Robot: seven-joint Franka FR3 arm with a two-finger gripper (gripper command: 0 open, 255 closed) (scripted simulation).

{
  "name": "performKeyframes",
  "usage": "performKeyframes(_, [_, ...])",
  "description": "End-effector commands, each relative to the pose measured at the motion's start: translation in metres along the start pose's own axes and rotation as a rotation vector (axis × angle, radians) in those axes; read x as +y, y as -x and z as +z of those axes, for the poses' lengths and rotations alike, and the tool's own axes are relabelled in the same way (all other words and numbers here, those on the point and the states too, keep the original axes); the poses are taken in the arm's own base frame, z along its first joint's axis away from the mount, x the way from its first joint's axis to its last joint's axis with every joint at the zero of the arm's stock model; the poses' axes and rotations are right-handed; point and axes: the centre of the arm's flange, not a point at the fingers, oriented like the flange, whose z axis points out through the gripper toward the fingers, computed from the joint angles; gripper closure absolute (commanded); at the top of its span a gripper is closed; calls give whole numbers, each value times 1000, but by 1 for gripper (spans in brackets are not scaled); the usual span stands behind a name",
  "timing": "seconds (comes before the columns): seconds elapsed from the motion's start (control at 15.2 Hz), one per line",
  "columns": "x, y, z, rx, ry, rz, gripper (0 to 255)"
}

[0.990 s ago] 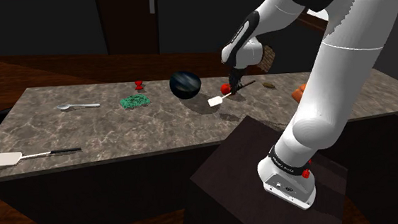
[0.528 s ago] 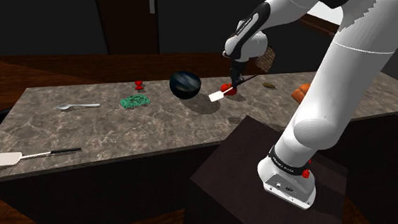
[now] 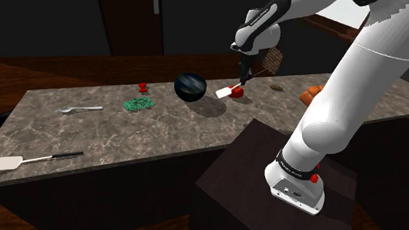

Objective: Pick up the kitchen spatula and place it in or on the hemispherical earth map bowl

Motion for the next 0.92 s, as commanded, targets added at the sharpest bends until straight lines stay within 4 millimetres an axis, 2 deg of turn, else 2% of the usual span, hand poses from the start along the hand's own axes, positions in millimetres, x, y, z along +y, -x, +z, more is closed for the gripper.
performKeyframes(0.0, [-1, 0, -10, 0, 0, 0, 255])
performKeyframes(0.2, [-1, 1, -26, 0, 0, 0, 255])
performKeyframes(0.86, [83, -100, -38, 0, 0, 0, 255])
